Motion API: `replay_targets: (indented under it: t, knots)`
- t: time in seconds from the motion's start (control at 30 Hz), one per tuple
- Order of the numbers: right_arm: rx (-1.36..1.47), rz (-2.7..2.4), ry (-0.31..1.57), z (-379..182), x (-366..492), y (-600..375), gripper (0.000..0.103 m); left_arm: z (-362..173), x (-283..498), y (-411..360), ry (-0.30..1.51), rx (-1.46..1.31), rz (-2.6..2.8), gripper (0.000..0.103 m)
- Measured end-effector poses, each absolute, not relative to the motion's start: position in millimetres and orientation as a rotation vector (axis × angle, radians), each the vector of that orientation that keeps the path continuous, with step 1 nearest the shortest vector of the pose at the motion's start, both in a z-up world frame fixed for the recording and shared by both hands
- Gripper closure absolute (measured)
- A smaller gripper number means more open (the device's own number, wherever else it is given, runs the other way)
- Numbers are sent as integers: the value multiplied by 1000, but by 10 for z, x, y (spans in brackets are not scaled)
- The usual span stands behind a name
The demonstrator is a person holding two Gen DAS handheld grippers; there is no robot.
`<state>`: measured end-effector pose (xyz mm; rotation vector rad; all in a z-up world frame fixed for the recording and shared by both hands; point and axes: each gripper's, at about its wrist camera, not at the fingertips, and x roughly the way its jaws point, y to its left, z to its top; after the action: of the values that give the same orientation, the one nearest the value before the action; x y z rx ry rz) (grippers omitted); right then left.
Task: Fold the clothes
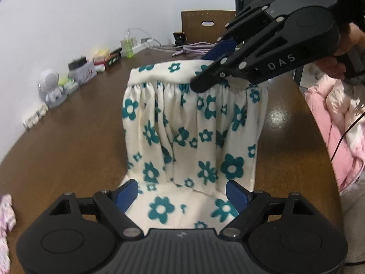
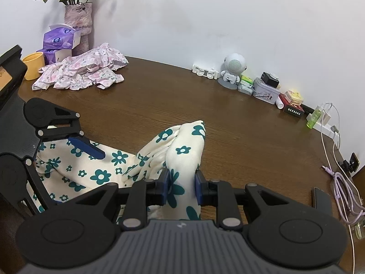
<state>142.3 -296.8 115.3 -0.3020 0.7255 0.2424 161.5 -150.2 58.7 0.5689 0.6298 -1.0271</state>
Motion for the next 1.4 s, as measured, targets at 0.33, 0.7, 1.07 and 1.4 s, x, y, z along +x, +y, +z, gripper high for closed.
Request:
replay_targets:
  t: [0.33, 0.7, 1.07, 1.4]
  knots:
    - [-313, 222, 721, 1163, 1421, -2899, 81, 379, 1783, -1582, 628, 512, -1089, 19]
    - [-319, 186, 738, 1105, 1461, -2885, 81, 401, 1944, -1536, 754, 432, -1012, 18]
    - [-305, 184, 727, 1052, 1486, -2916, 81, 362, 1869, -1550, 712, 434, -1043, 18]
    - [-326, 183, 717, 1044, 1466, -2876, 81, 213, 1849, -1696, 686, 462, -1058, 18]
